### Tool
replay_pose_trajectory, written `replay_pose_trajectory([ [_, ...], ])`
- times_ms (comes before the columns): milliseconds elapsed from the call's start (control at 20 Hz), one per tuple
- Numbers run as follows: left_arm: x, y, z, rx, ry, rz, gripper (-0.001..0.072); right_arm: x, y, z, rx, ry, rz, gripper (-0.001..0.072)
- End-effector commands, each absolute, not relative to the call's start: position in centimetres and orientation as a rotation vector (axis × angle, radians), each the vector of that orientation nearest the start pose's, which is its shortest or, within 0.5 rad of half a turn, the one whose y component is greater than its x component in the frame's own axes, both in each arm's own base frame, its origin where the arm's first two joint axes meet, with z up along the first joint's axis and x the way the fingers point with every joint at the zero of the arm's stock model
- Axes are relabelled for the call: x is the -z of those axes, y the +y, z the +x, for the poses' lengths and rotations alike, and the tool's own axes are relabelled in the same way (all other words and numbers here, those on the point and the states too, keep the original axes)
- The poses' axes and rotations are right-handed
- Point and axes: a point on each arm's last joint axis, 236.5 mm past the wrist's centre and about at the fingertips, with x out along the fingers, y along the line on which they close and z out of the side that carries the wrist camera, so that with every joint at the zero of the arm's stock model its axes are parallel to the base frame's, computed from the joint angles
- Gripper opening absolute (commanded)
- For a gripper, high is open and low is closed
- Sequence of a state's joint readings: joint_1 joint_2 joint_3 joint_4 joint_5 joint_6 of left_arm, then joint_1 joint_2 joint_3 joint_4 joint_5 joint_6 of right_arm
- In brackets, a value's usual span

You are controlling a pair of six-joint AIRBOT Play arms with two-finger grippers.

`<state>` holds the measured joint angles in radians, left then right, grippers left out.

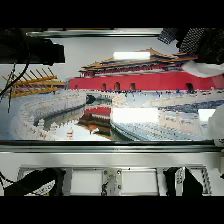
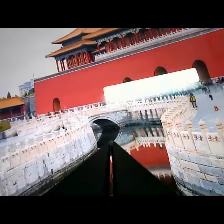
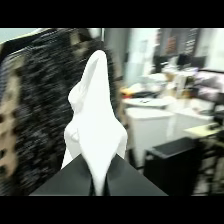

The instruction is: Fold the clothes and pants, and hang the long-sleeved shirts on hangers.

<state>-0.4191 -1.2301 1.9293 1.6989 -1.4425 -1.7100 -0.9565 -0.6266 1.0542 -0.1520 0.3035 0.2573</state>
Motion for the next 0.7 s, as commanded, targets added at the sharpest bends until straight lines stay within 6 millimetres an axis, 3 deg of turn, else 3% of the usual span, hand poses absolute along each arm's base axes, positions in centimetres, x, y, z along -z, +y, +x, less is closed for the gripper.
replay_pose_trajectory([
  [0, -29.2, -14.3, 39.5, 0.241, 0.729, 0.107, 0.0014, -47.3, -26.4, 20.4, 0.822, -0.419, -0.189, 0.0012],
  [300, -29.1, -14.4, 39.7, 0.242, 0.727, 0.107, 0.0014, -51.9, -27.5, 19.7, 0.857, -0.49, -0.231, 0.0012],
  [650, -29.1, -14.4, 39.7, 0.242, 0.727, 0.106, 0.0014, -52.8, -28.4, 18.1, 0.931, -0.524, -0.235, 0.0013],
])
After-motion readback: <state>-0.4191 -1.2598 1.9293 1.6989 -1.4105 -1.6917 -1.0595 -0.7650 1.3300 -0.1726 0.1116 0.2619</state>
